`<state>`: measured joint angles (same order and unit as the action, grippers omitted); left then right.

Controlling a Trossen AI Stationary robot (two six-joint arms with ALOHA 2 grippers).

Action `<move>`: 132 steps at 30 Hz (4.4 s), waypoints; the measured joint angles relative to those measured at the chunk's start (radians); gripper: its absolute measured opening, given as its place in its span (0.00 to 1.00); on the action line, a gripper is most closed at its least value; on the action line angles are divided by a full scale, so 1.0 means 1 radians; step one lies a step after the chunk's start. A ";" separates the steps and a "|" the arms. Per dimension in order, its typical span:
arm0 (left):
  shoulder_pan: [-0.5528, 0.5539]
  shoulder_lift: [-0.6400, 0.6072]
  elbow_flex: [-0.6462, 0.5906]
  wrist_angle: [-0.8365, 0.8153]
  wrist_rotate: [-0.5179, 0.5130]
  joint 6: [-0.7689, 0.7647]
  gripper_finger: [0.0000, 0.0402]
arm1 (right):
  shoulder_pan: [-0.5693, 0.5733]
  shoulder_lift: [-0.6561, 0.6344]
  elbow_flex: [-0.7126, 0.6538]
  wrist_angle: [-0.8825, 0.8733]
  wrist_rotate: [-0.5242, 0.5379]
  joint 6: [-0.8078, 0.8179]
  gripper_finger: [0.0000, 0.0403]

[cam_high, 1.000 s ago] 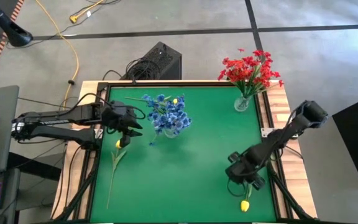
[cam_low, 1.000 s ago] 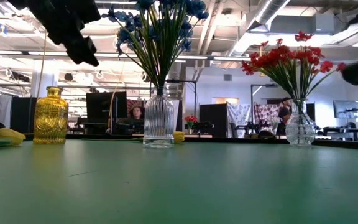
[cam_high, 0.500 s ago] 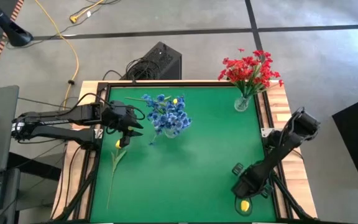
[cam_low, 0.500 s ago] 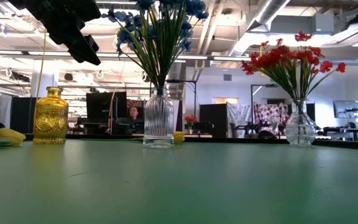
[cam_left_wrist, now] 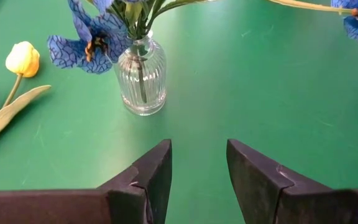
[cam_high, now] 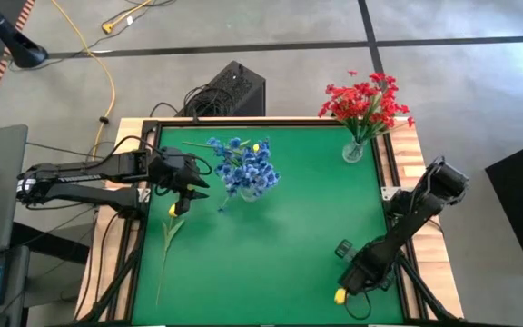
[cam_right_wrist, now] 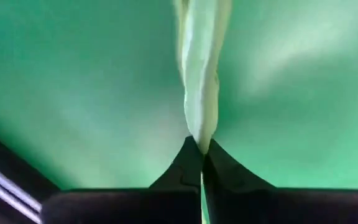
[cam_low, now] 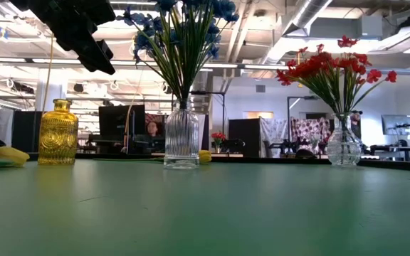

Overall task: Sort flowers into vase by color
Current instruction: Put the bottom right yellow tulip into the yellow vase

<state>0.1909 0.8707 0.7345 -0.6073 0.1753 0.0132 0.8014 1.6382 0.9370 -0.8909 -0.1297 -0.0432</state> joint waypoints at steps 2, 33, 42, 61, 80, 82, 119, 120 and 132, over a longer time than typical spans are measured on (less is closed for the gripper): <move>0.000 0.000 0.000 0.000 0.003 0.001 0.35 | -0.042 -0.025 0.037 -0.010 0.052 -0.010 0.06; -0.047 -0.224 0.020 0.434 0.282 0.099 0.35 | -0.758 -0.079 0.221 1.758 -0.415 0.245 0.08; 0.037 -0.151 0.199 0.429 0.230 0.036 0.35 | -0.889 0.074 0.619 1.415 -0.421 0.249 0.09; 0.423 0.120 0.501 0.164 0.402 0.140 0.35 | -1.138 0.234 0.855 1.297 -0.421 0.299 0.08; 0.485 0.194 0.501 0.346 0.555 0.053 0.35 | -1.171 0.233 0.855 1.326 -0.395 0.296 0.08; 0.486 0.194 0.501 0.347 0.556 0.052 0.35 | -1.172 0.233 0.855 1.323 -0.394 0.296 0.08; 0.501 0.139 0.500 0.317 0.413 0.074 0.00 | -1.204 0.187 0.854 1.088 -0.488 0.264 0.62; 0.509 0.119 0.500 0.300 0.412 0.086 0.00 | -1.212 0.175 0.854 1.039 -0.497 0.234 0.64; 0.553 -0.145 0.359 0.082 0.360 0.083 0.00 | -1.262 0.029 0.854 0.561 -0.500 -0.006 0.68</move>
<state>0.7437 0.7254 1.0935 -0.5255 0.5351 0.0963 -0.4611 1.6667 1.7912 -0.3295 -0.6300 -0.0487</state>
